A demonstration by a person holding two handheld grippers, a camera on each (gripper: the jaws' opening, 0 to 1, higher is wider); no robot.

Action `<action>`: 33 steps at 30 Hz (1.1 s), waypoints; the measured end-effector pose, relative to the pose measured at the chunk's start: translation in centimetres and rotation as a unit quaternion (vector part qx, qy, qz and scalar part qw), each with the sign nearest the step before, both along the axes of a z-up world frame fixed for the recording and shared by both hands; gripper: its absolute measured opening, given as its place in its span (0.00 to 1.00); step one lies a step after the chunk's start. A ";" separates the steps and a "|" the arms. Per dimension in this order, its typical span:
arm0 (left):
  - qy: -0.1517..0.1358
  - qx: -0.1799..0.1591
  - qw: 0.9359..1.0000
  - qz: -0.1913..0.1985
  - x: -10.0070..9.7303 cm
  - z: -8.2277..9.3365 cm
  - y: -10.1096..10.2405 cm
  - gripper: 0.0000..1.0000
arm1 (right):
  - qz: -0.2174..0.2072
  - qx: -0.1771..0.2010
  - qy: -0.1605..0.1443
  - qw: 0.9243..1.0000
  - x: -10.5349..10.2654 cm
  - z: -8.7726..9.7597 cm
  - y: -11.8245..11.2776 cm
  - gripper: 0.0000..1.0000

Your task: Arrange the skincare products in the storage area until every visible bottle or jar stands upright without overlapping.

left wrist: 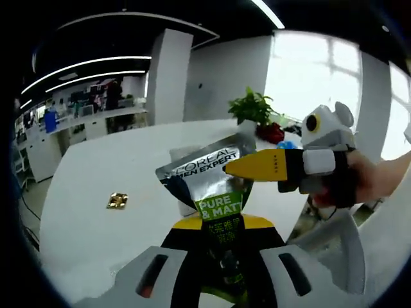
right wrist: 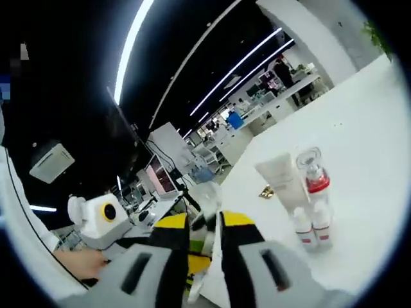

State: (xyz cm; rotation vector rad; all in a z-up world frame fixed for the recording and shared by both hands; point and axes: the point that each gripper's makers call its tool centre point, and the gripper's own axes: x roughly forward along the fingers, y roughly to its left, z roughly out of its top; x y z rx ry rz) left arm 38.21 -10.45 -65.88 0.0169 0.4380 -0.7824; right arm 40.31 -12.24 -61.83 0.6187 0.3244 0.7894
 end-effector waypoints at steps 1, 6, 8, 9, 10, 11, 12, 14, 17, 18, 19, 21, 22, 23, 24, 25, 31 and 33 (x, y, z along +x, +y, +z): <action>0.000 -0.002 1.000 0.000 0.0 0.1 0.0 0.16 | -0.006 -0.002 0.002 1.000 0.0 -0.1 -0.1 0.13; 0.005 -0.001 1.000 -0.010 -0.2 -0.2 0.0 0.20 | -0.004 0.017 0.026 1.000 -0.4 -0.3 0.0 0.09; 0.009 -0.009 1.000 -0.013 -0.4 -0.2 0.3 0.26 | 0.003 0.032 0.030 0.999 -0.7 0.1 0.3 0.07; 0.014 -0.014 1.000 -0.013 -0.5 -0.2 0.5 0.29 | 0.003 0.031 0.028 0.999 -0.8 0.2 0.3 0.06; 0.018 -0.022 1.000 -0.014 -0.6 0.0 0.7 0.35 | 0.005 0.028 0.021 0.999 -1.0 0.3 0.5 0.05; 0.019 -0.028 0.999 -0.017 -0.7 0.1 0.8 0.40 | 0.011 0.027 0.017 0.999 -1.1 0.4 0.7 0.03; 0.028 -0.040 0.999 -0.025 -1.1 0.2 0.7 0.47 | 0.012 0.025 0.018 0.999 -1.2 0.4 0.8 0.01; 0.027 -0.038 0.998 -0.037 -1.5 0.3 0.8 0.54 | 0.016 0.031 0.021 0.999 -1.3 0.3 1.1 0.01; 0.026 -0.044 0.997 -0.051 -1.7 0.5 1.4 0.58 | 0.015 0.031 0.013 0.999 -1.6 0.4 1.4 0.01; 0.032 -0.054 0.997 -0.054 -1.8 0.6 1.5 0.59 | 0.015 0.031 0.013 0.999 -1.6 0.4 1.4 0.01; 0.036 -0.059 0.996 -0.058 -1.9 0.6 1.9 0.61 | 0.015 0.031 0.012 0.999 -1.7 0.4 1.5 0.01; 0.037 -0.064 0.995 -0.068 -2.0 0.7 2.3 0.63 | 0.020 0.033 0.006 0.999 -1.8 0.6 1.7 0.01; 0.039 -0.068 0.995 -0.069 -2.0 0.8 2.6 0.66 | 0.023 0.033 0.004 0.999 -1.9 0.7 1.8 0.01; 0.041 -0.069 0.994 -0.072 -2.0 0.8 3.1 0.68 | 0.034 0.036 -0.002 0.999 -2.1 1.0 2.2 0.01; 0.040 -0.069 0.994 -0.074 -1.9 0.7 3.5 0.70 | 0.041 0.038 -0.006 0.998 -2.4 1.4 2.5 0.01; 0.038 -0.071 0.993 -0.080 -2.0 0.8 4.1 0.71 | 0.052 0.040 -0.014 0.998 -2.6 1.9 2.8 0.01; 0.087 -0.153 0.974 -0.145 -3.0 1.9 5.2 0.67 | 0.128 0.080 -0.037 0.988 -4.4 5.0 4.8 0.01; 0.090 -0.169 0.965 -0.177 -3.6 2.6 5.0 0.60 | 0.151 0.096 -0.035 0.983 -5.0 5.7 5.2 0.01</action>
